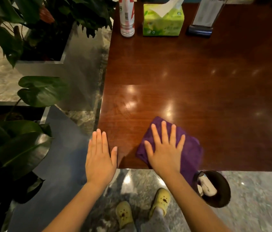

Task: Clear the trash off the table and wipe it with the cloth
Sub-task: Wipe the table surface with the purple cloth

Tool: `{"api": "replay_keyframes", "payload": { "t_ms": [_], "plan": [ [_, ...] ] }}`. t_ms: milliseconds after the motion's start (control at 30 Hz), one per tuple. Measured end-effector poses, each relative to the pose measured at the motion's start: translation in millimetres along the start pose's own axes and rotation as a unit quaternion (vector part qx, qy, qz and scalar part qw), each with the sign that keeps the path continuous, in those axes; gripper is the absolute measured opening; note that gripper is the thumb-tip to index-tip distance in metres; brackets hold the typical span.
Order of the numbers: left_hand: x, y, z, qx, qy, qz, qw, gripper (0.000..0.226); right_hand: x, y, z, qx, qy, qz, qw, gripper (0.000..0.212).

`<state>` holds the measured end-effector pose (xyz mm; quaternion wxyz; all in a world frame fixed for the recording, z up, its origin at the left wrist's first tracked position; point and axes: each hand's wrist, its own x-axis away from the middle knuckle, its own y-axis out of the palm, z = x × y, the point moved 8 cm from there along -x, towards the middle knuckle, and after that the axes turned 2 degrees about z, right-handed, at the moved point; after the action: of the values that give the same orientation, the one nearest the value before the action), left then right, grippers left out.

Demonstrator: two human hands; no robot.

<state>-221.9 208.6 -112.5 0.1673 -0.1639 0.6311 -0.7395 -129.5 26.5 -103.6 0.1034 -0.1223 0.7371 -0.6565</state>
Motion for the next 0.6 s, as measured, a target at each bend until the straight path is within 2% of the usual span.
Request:
{"api": "replay_keyframes", "payload": {
  "t_ms": [100,167,400,500,600],
  "plan": [
    [-1.7,1.3,-0.9,0.0,0.0,-0.005,1.0,0.072,-33.7,2.6,-40.8,-0.006,-0.082,-0.009,0.997,0.062],
    [-2.4,1.1,-1.3,0.003,-0.001,-0.008,1.0,0.074,-68.2,9.5,-63.9,-0.025,-0.118,-0.05,0.991,0.066],
    [-1.7,0.4,0.0,-0.01,0.003,-0.008,1.0,0.07,-169.0,14.7,-117.6,-0.017,-0.153,-0.075,0.985,0.062],
    [-2.5,2.8,-0.5,-0.001,0.003,-0.013,1.0,0.072,-167.0,14.5,-120.0,-0.018,-0.159,-0.078,0.984,0.062],
    [-2.4,3.4,-0.7,0.028,0.006,-0.006,1.0,0.077,-118.7,11.9,-114.6,-0.04,-0.195,-0.05,0.979,0.062]
  ]
}}
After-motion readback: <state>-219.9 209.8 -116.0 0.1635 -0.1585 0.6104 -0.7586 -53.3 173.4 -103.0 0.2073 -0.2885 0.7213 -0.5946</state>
